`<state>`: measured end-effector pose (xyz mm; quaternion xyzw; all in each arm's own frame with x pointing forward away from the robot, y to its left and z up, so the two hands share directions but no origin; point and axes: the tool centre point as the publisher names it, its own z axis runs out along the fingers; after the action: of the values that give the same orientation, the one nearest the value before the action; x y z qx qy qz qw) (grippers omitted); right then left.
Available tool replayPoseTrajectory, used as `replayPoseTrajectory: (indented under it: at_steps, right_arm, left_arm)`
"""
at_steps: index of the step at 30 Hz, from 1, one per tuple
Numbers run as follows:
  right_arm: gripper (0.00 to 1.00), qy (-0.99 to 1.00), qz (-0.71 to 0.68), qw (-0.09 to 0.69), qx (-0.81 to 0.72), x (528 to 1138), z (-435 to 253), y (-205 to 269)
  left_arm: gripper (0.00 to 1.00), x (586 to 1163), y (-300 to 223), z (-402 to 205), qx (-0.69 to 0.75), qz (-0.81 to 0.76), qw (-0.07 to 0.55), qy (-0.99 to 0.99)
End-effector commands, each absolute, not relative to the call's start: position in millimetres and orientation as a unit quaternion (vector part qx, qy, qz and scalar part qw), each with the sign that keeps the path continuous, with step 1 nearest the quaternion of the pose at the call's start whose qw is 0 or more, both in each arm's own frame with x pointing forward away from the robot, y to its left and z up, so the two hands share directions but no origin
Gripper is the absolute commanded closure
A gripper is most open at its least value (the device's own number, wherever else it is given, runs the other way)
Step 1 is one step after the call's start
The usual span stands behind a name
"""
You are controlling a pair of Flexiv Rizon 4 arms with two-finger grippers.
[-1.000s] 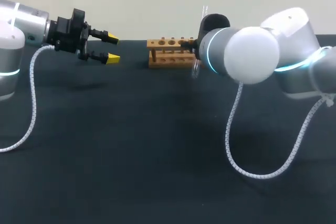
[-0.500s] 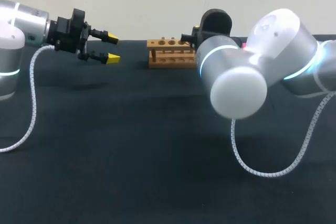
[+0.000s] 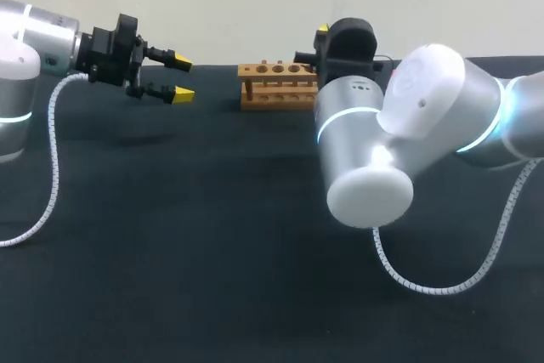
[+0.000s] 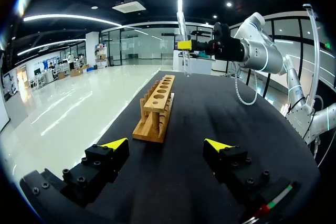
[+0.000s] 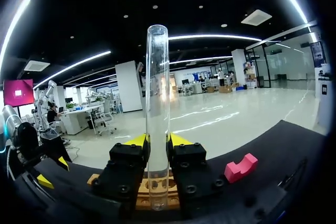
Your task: Grasp the test tube, adjust it, and insert it.
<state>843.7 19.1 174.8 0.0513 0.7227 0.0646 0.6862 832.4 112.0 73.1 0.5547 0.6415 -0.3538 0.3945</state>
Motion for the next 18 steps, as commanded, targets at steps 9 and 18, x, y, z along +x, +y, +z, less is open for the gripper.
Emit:
replayPoseTrajectory:
  at_steps: [9,18]
  right_arm:
    - [1.0,0.694,0.041,0.718,0.037,860,177,19]
    - [1.0,0.678,0.047,0.733,0.026,877,174,24]
  left_arm:
    - [0.0,833,112,72,0.555,-0.354,0.396,0.64]
    - [0.0,833,112,72,0.555,-0.354,0.396,0.64]
